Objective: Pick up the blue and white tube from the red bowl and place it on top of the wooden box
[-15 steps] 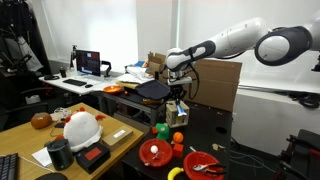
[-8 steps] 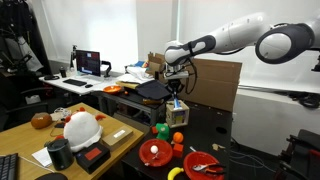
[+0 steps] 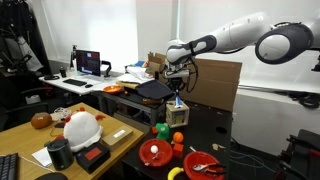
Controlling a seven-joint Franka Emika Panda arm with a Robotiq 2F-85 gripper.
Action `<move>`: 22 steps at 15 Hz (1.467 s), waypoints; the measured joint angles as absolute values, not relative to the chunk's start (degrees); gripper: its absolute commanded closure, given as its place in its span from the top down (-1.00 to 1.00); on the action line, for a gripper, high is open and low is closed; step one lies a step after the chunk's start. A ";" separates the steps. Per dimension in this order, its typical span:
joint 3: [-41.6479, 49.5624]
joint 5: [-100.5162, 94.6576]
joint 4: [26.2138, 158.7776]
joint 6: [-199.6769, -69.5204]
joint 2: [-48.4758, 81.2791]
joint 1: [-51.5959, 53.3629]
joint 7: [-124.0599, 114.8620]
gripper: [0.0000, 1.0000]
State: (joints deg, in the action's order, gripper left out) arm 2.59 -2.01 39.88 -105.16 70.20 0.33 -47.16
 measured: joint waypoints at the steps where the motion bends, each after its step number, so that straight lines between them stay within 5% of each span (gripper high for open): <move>1: 2.61 -1.99 39.74 -105.14 70.24 -0.16 -47.44 -0.95; 22: 2.75 -2.01 33.34 -111.14 75.26 -0.94 -53.43 -0.95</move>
State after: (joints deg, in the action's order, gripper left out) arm 2.75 -2.01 33.34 -111.14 75.26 -0.94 -53.43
